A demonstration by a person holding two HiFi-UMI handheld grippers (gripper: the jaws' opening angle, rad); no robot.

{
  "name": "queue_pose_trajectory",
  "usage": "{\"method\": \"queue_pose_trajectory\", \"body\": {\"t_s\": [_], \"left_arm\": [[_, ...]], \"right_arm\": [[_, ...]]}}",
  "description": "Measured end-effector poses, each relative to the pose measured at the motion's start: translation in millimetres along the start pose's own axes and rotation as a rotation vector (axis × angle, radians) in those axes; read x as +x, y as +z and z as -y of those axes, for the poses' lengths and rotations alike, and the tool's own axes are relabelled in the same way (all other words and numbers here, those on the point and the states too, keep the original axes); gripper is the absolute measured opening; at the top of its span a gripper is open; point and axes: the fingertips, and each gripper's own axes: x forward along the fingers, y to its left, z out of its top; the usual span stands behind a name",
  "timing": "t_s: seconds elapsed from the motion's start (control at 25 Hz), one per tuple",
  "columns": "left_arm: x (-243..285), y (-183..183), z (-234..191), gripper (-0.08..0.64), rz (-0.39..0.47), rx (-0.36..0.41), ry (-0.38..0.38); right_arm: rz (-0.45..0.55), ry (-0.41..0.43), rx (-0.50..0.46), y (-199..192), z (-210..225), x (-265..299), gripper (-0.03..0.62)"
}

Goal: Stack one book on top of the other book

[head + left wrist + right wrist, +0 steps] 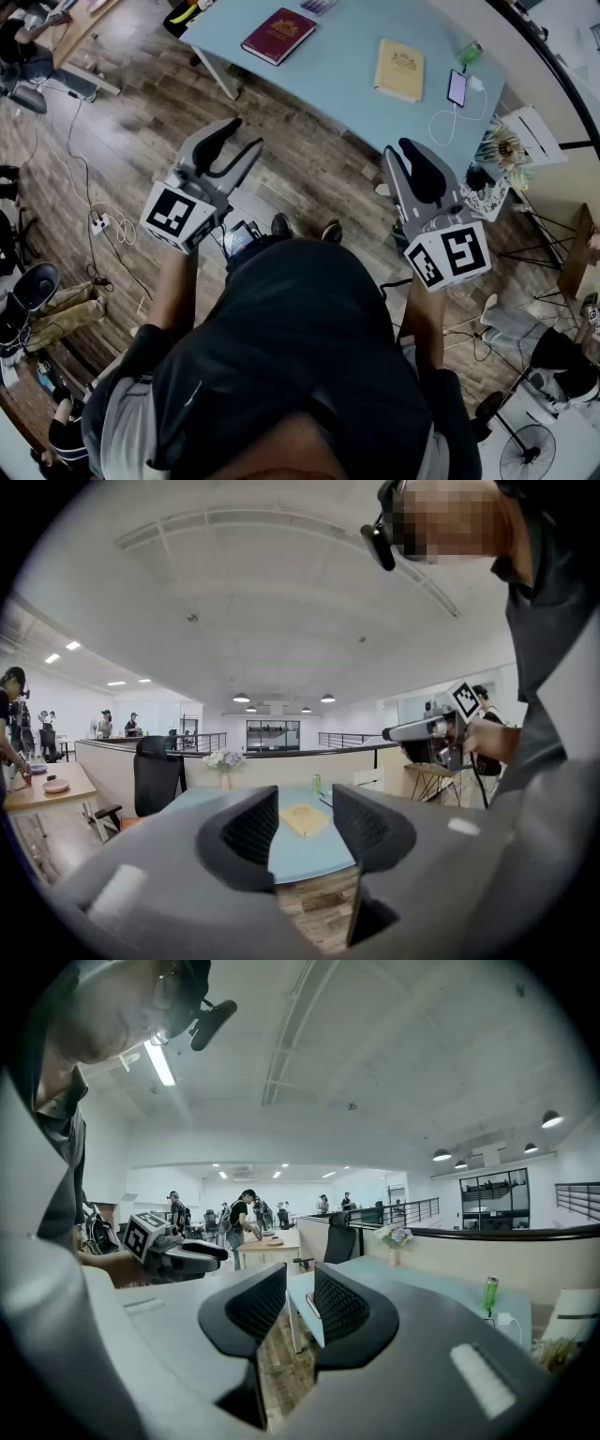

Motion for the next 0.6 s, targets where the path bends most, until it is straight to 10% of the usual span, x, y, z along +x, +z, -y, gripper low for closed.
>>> {"method": "queue_pose_trajectory", "body": {"t_s": [0.6], "left_arm": [[-19.2,-10.0,-34.4,0.224,0.002,0.003,-0.038]], "right_arm": [[0.034,-0.047,0.049,-0.1,-24.9,27.9,0.087]]}}
